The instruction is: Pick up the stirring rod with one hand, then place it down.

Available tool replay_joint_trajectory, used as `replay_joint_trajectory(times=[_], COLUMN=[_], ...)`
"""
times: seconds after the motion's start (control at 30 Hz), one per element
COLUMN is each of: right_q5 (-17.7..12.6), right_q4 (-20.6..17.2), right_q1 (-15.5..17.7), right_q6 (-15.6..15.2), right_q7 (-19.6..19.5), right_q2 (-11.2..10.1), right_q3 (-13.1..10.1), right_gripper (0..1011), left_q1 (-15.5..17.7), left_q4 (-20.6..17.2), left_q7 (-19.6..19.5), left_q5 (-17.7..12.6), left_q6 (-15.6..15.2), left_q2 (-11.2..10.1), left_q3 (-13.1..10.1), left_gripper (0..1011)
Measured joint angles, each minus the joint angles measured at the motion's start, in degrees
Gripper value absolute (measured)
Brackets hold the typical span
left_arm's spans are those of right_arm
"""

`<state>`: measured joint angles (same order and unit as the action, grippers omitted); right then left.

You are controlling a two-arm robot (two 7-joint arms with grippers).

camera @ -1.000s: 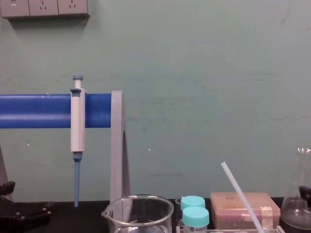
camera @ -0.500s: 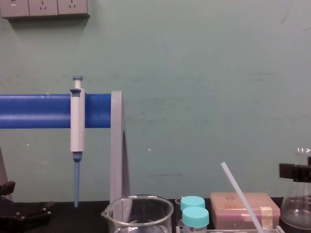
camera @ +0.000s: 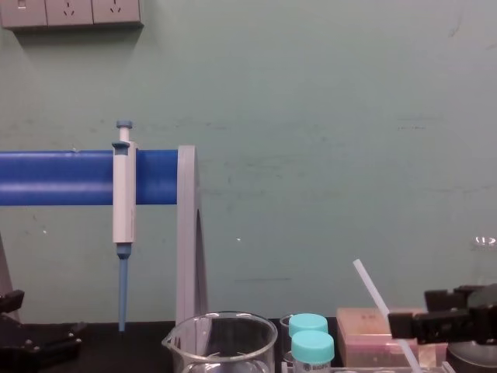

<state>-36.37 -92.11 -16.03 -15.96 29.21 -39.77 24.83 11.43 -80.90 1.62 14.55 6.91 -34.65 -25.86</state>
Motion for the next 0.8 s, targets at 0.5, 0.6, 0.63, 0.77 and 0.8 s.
replay_joint_trajectory(times=[0.5, 0.6, 0.63, 0.77, 0.8], right_q5=[4.9, 5.4, 5.5, 5.8, 5.9], right_q4=[6.6, 7.4, 7.6, 8.1, 8.2], right_q1=[-6.1, -6.7, -6.9, -7.2, -7.2], right_q6=[-0.5, -0.2, 0.0, 0.2, 0.3], right_q7=[0.2, 0.2, 0.3, 0.6, 0.6], right_q2=[3.9, 4.6, 4.9, 5.5, 5.5], right_q3=[4.4, 4.6, 4.6, 4.7, 4.7], right_gripper=[1000, 1000, 1000, 1000, 1000], left_q1=[0.0, 0.0, 0.0, 0.0, 0.0], left_q4=[0.0, 0.0, 0.0, 0.0, 0.0], left_q7=[0.0, 0.0, 0.0, 0.0, 0.0], left_q5=[0.0, 0.0, 0.0, 0.0, 0.0], left_q6=[0.0, 0.0, 0.0, 0.0, 0.0], left_q2=[0.0, 0.0, 0.0, 0.0, 0.0], left_q3=[0.0, 0.0, 0.0, 0.0, 0.0], left_gripper=[1000, 1000, 1000, 1000, 1000])
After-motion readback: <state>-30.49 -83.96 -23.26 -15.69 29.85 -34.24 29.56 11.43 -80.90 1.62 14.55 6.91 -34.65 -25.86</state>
